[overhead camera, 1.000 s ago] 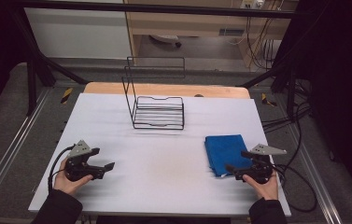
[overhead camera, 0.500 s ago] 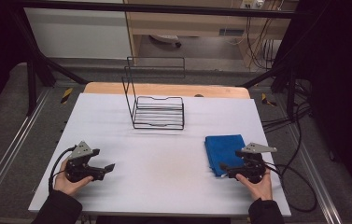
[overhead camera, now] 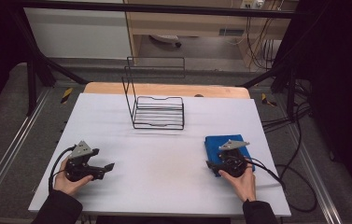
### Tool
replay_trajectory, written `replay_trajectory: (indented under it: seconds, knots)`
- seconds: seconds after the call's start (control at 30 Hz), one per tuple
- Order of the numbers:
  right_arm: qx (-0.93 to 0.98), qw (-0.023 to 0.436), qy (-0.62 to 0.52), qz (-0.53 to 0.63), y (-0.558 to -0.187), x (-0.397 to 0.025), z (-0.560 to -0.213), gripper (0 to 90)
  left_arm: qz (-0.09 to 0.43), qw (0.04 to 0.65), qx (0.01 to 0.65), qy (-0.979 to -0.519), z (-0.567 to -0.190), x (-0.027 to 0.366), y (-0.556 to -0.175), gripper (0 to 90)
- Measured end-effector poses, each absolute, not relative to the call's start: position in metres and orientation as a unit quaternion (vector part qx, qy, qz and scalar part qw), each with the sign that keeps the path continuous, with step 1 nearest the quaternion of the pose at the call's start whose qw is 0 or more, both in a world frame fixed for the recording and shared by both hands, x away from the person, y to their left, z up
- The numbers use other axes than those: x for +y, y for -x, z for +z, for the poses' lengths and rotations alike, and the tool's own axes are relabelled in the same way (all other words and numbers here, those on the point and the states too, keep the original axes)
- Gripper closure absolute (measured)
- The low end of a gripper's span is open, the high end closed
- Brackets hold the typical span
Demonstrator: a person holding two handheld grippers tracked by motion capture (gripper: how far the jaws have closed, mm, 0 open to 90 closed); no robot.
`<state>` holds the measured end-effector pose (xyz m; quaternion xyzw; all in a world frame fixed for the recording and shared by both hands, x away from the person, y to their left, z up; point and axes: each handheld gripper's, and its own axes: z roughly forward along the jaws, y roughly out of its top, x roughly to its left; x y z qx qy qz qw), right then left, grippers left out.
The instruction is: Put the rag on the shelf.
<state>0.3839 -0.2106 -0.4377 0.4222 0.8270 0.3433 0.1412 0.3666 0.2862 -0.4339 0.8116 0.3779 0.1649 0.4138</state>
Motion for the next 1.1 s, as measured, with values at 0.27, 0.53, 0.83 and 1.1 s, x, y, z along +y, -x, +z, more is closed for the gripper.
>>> replay_trajectory:
  seconds: [0.27, 0.53, 0.83, 1.1]
  knots:
    - [0.828, 0.161, -0.427, 0.324, -0.385, -0.202, -0.444, 52.7, 0.166, 0.411, 0.379, -0.812, -0.434, 0.285, -0.367, 11.3]
    - [0.836, 0.206, -0.413, 0.298, -0.381, -0.198, -0.446, 63.4, 0.166, 0.410, 0.381, -0.812, -0.434, 0.286, -0.367, 11.5]
    - [0.835, 0.207, -0.423, 0.286, -0.384, -0.200, -0.444, 81.0, 0.165, 0.410, 0.382, -0.811, -0.434, 0.286, -0.367, 11.6]
    - [0.828, 0.198, -0.428, 0.304, -0.384, -0.205, -0.439, 85.4, 0.167, 0.410, 0.383, -0.811, -0.434, 0.287, -0.367, 11.9]
